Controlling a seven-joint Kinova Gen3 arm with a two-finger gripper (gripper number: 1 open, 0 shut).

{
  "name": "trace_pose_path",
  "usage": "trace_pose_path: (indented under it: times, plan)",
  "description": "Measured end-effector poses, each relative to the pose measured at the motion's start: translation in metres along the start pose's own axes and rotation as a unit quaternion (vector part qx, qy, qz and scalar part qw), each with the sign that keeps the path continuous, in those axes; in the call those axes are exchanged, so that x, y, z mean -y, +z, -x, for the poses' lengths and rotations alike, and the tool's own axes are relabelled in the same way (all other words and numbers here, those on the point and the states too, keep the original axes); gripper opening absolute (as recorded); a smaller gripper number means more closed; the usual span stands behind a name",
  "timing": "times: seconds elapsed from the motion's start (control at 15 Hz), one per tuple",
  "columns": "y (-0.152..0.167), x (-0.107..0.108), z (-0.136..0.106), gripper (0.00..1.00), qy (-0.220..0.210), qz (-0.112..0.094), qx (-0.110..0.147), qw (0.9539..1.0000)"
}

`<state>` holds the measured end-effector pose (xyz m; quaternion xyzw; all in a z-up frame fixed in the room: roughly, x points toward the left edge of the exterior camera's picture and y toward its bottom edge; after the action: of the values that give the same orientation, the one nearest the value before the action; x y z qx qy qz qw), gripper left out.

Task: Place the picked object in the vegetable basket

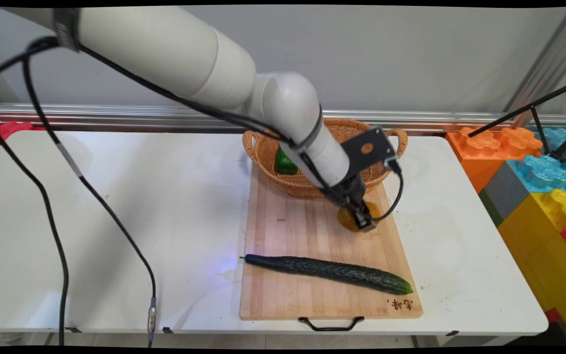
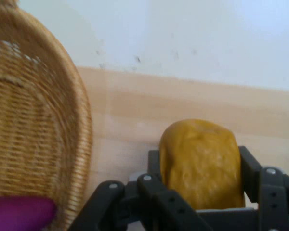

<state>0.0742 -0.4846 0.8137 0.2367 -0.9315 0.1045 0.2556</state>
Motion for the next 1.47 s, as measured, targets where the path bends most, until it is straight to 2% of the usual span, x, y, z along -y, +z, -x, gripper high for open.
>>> trace_pose_path:
  times: [0.27, 0.47, 0.67, 0.8, 1.07, 1.27, 1.47]
  plan:
    - [-0.033, 0.013, -0.025, 0.00, -0.009, -0.019, -0.022, 0.9995]
    - [-0.056, 0.034, -0.047, 0.00, -0.012, -0.045, -0.044, 0.9980]
    - [-0.065, 0.065, -0.063, 0.00, -0.017, -0.080, -0.065, 0.9945]
    - [-0.060, 0.088, -0.068, 0.00, -0.023, -0.102, -0.074, 0.9917]
    - [-0.029, 0.127, -0.062, 0.00, -0.041, -0.126, -0.069, 0.9887]
    - [0.003, 0.150, -0.046, 0.00, -0.057, -0.133, -0.054, 0.9880]
    - [0.024, 0.163, -0.035, 0.00, -0.069, -0.135, -0.046, 0.9874]
